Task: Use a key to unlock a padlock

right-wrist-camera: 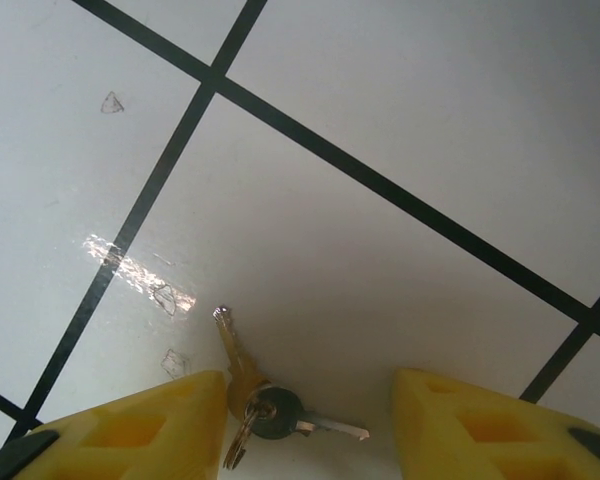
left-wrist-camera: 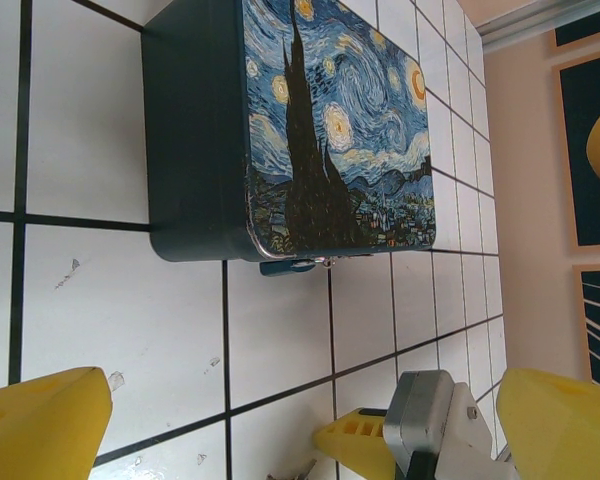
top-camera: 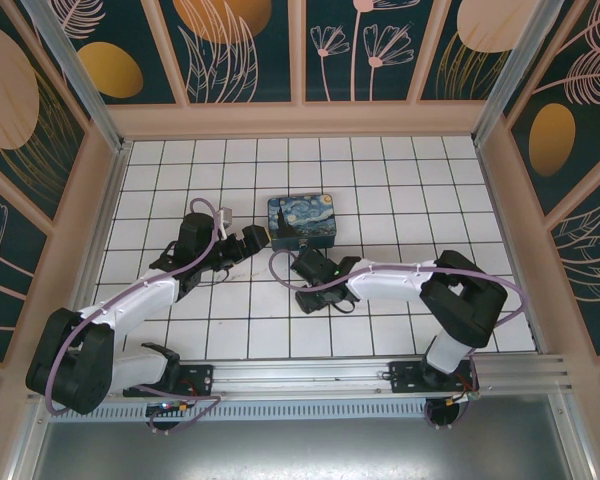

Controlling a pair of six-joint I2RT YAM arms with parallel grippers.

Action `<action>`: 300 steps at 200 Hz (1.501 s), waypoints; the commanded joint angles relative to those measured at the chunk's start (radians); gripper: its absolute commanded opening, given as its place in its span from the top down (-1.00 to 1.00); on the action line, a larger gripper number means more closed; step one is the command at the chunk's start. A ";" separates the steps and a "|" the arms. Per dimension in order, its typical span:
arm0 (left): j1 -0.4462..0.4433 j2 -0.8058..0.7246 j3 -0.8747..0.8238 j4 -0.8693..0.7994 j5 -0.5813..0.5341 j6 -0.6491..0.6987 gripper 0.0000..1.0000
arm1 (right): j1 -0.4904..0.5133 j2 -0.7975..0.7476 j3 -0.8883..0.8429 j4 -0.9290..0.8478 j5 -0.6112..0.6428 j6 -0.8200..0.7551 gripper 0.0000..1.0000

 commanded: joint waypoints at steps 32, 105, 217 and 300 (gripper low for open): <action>0.003 -0.005 0.011 -0.002 -0.006 0.012 -0.98 | 0.019 0.009 0.038 0.004 -0.037 -0.018 -0.01; 0.004 -0.002 0.017 -0.002 -0.005 0.011 -0.98 | 0.043 0.059 0.035 -0.008 -0.037 -0.019 0.05; 0.004 -0.001 0.021 -0.007 -0.005 0.015 -0.97 | 0.068 0.006 -0.099 0.000 0.003 0.047 0.44; 0.004 -0.009 0.021 -0.011 -0.003 0.016 -0.98 | 0.077 0.043 -0.078 0.060 -0.017 0.084 1.00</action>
